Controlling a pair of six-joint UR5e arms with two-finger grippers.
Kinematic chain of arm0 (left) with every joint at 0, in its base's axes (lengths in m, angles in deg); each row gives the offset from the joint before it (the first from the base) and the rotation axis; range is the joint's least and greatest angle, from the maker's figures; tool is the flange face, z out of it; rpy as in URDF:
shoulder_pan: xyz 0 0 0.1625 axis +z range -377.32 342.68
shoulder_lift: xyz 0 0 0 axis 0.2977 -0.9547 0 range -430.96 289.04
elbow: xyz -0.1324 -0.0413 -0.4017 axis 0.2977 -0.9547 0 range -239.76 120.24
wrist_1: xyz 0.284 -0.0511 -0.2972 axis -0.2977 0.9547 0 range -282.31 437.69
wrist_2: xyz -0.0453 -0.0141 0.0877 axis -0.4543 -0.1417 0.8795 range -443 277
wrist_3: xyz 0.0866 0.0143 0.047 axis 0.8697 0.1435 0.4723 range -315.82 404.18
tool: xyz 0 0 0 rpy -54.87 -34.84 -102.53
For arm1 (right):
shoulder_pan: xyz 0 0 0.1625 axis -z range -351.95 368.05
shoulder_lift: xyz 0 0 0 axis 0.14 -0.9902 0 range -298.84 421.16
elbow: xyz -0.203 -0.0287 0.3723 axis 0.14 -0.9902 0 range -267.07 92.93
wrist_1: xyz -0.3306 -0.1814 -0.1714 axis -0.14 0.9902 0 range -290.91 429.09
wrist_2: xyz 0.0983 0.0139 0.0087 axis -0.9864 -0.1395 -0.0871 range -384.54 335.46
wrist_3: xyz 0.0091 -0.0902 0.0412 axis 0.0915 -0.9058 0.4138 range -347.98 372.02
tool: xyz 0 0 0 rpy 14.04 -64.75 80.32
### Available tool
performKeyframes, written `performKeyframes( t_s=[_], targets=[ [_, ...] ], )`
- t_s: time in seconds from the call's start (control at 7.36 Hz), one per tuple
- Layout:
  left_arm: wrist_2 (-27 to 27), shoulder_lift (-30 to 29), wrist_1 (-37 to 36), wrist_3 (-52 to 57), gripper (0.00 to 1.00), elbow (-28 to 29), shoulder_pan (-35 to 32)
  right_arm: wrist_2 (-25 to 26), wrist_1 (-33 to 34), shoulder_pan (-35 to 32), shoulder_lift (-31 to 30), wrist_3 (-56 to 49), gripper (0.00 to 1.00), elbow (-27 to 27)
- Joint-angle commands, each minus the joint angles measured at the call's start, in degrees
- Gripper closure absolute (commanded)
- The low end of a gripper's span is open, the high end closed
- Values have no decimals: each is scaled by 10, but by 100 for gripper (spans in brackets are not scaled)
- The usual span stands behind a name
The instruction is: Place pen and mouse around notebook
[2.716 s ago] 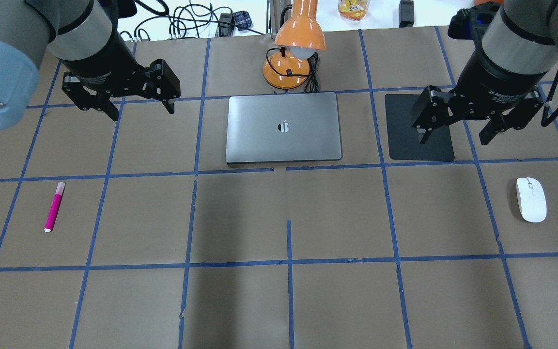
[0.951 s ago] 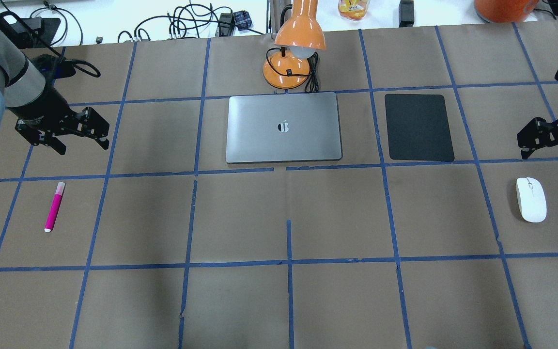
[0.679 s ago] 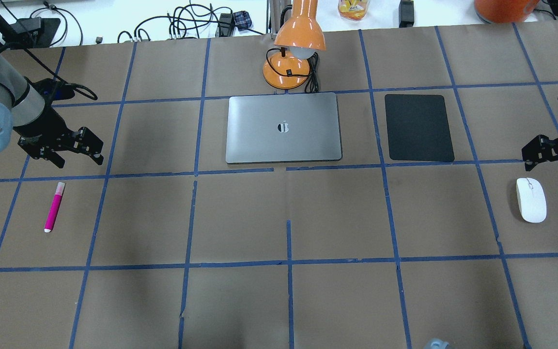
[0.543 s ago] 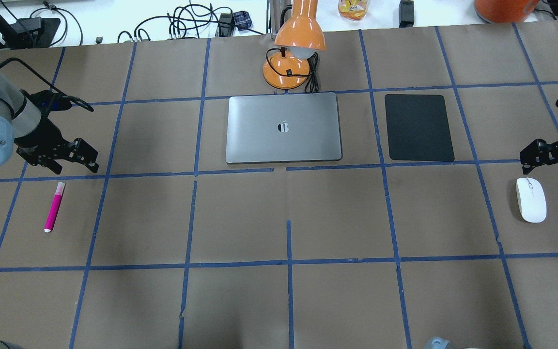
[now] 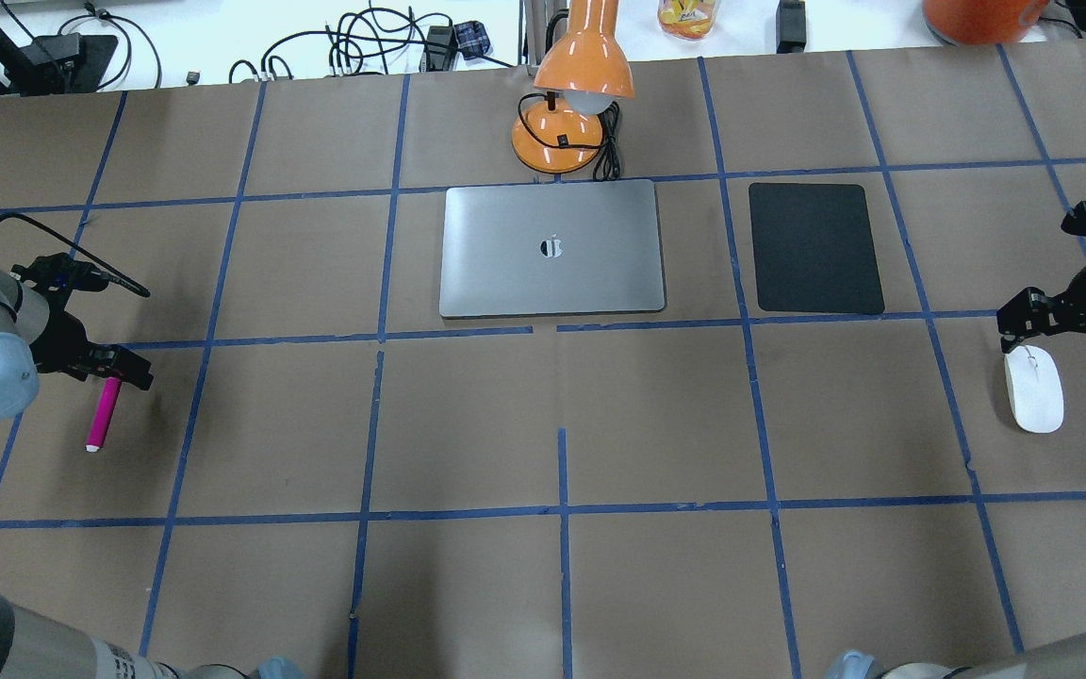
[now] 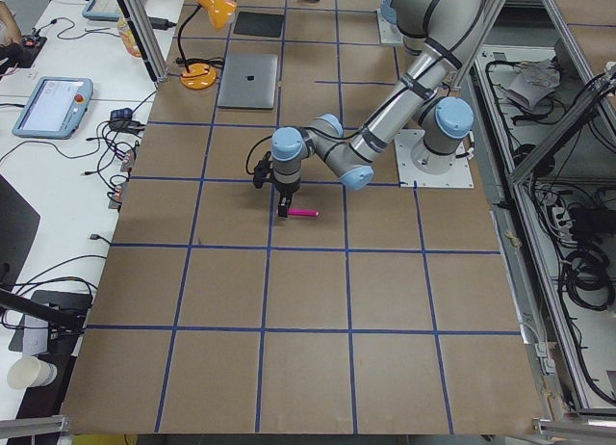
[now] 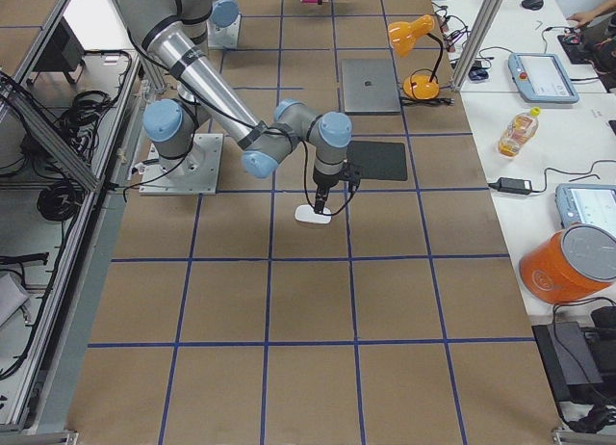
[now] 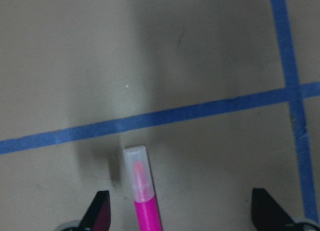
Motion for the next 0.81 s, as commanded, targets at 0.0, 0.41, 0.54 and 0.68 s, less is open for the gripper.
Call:
performKeyframes(
  t_s=[0.0,0.41,0.54,0.68],
  targets=[
    [1,-6,-7,-31,30,-6,3,0,36,5,34,-1,0,0],
    [-6,2,2,-31,100,-7,7,-1,33,5,40,-1,0,1],
    [-6,2,3,-30,100,-7,8,2,26,5,48,-1,0,2],
    [-6,1,4,-30,100,-7,8,7,25,5,50,-2,0,2]
  ],
)
